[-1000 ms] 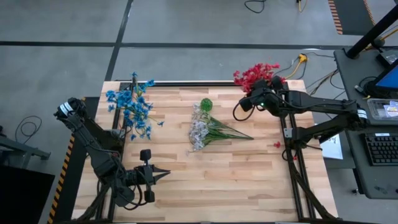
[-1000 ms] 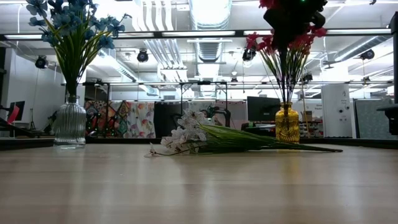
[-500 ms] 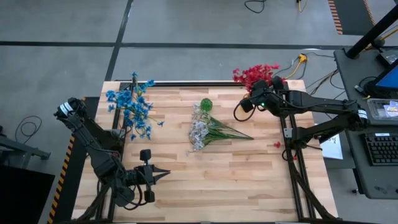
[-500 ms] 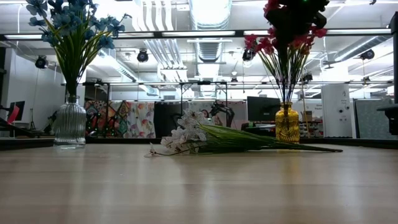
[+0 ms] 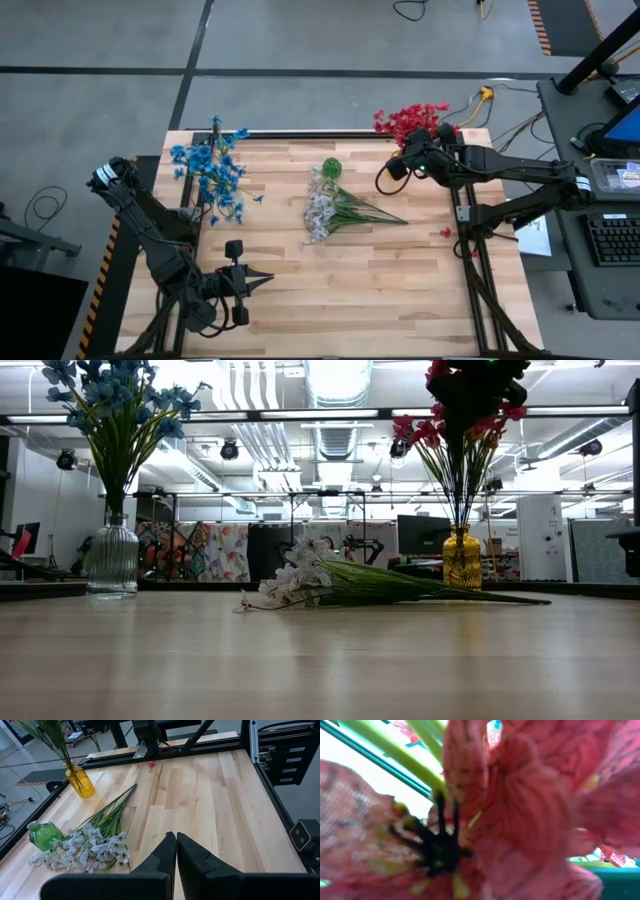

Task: Sort flowers into vase by color
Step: Put the red flowers into the yellow vase

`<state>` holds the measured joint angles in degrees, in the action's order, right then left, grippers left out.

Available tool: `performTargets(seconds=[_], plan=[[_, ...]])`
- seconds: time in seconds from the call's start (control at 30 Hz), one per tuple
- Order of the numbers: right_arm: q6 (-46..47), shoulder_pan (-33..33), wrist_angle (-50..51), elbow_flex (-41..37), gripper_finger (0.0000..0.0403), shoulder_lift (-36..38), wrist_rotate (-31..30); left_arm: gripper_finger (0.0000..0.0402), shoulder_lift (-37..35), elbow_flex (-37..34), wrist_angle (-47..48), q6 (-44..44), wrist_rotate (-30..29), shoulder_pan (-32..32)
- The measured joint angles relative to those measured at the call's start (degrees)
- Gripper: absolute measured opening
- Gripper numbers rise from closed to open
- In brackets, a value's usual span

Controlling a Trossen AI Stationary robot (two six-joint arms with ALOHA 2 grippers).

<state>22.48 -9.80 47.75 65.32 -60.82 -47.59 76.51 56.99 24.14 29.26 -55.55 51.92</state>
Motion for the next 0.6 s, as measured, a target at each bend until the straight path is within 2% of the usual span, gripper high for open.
performTargets(seconds=[0.2,0.6], plan=[[0.2,-1.3,0.7,0.5,0.0026,0.1,0.5,0.0000,0.0,0.0,0.0,0.0,0.0,0.0],[2.4,-8.2,4.1,1.8,0.0027,0.2,11.4,0.0000,0.0,0.0,-0.1,0.3,0.0,0.0]])
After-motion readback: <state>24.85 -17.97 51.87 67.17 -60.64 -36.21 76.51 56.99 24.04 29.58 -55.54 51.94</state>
